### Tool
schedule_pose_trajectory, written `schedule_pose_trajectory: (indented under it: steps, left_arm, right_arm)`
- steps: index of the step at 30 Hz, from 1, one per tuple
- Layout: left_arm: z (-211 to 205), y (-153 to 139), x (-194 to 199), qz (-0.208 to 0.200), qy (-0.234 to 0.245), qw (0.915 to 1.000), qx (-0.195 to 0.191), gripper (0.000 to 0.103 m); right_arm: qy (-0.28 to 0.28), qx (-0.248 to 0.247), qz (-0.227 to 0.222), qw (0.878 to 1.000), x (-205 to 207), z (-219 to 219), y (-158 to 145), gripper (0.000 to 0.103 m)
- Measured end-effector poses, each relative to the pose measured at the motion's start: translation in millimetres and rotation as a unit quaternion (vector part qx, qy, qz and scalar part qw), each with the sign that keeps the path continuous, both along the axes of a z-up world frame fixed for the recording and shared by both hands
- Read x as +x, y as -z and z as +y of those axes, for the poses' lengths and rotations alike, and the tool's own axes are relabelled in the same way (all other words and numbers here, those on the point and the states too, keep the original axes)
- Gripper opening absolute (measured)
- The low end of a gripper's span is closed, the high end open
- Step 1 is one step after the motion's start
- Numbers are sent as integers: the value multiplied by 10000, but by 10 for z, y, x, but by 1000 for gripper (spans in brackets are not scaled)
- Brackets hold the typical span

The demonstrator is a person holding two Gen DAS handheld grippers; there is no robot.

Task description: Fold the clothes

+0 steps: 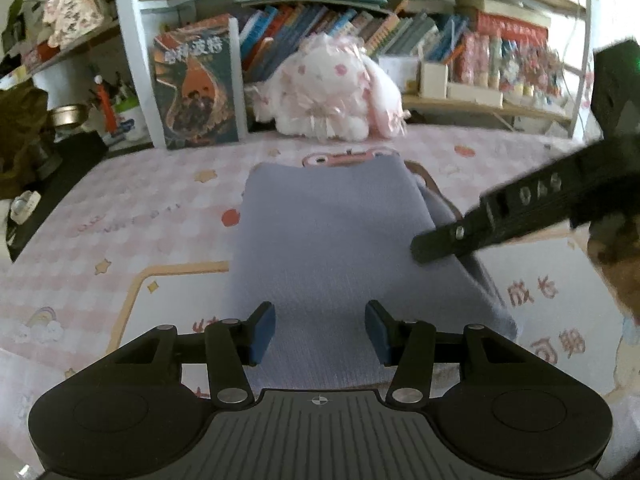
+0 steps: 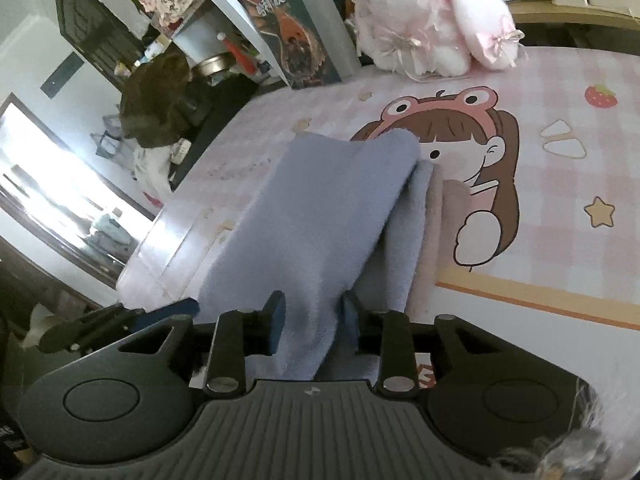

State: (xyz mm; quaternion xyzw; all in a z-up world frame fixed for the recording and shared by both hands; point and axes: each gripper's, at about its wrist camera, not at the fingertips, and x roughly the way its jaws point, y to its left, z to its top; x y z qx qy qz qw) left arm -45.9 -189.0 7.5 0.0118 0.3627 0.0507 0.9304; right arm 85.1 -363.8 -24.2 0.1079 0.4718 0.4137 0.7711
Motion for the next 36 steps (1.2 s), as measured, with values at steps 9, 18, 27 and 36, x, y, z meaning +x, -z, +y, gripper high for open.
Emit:
schedule_pose_trajectory:
  steps: [9,18,27,36]
  left_arm:
    - [78,134,104,309,-179,9992,-191,50]
    - [35,147,81,341,-87,9994,-59,50]
    - [220,-242,12,-468,-359,9975,-378,82]
    - [669,-51,271,-55,-424,9940,-1005,84]
  right_arm:
    - [-13,325,-477,9983,-178,-86,-204,10]
    - [243,-402,-350,9983,-177,-17,84,9]
    - [771,-205,-327,9963,-205,-301,-140,65]
    - [1358,-208,419,9896,-206,-384,35,68]
